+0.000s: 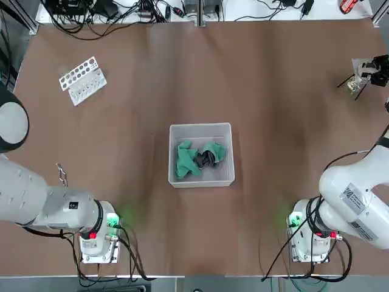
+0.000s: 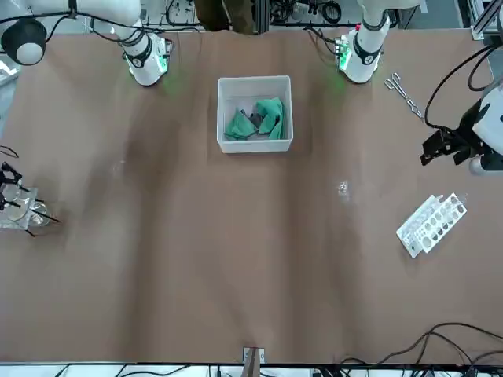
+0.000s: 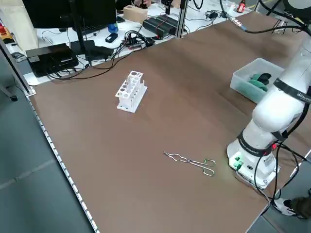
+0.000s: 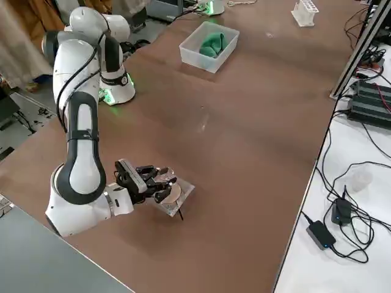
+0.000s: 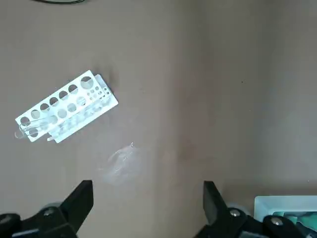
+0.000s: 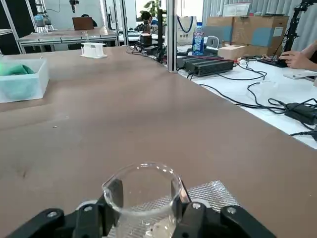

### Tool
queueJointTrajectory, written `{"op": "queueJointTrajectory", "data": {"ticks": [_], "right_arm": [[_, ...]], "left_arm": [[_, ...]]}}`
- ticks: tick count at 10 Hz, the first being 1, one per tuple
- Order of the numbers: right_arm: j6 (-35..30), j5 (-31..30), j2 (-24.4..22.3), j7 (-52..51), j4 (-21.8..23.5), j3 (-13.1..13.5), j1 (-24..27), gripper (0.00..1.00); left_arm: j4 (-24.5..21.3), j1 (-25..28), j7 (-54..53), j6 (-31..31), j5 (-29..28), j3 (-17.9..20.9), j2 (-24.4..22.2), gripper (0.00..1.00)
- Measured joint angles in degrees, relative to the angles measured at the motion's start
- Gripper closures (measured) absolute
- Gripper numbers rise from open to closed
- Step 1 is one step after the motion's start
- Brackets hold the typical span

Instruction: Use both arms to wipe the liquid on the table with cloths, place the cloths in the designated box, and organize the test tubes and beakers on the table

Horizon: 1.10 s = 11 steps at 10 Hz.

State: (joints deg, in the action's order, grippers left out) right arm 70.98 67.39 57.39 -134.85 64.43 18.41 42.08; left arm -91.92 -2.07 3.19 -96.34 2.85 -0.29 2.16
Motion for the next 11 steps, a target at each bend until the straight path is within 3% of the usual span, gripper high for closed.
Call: {"op": "queueJointTrajectory", "data": {"ticks": [4, 6, 8, 9, 11], "right_arm": [[0.6, 0.1, 0.0, 0.0, -0.2, -0.1, 0.2, 0.49], [0.8, 0.1, 0.0, 0.1, -0.2, -0.4, 0.3, 0.38], [0.9, 0.1, 0.0, 0.3, -0.2, -0.9, 0.4, 0.08], [1.0, 0.1, 0.0, 0.3, -0.4, -0.8, 0.5, 0.00], [1.0, -0.1, -0.2, 0.6, -1.4, -0.6, 3.0, 0.00]], "left_arm": [[-0.1, 0.0, 0.0, 0.0, 0.0, 0.0, 0.0, 0.02], [-0.1, 0.0, 0.0, 0.0, 0.0, 0.0, 0.0, 0.02], [-0.1, 0.0, 0.0, 0.0, 0.0, -0.1, 0.1, 0.02], [-0.1, 0.0, 0.0, 0.0, 0.0, -0.1, 0.1, 0.02], [-0.1, 0.0, 0.1, 0.0, 0.0, -0.1, 0.1, 0.02]]}}
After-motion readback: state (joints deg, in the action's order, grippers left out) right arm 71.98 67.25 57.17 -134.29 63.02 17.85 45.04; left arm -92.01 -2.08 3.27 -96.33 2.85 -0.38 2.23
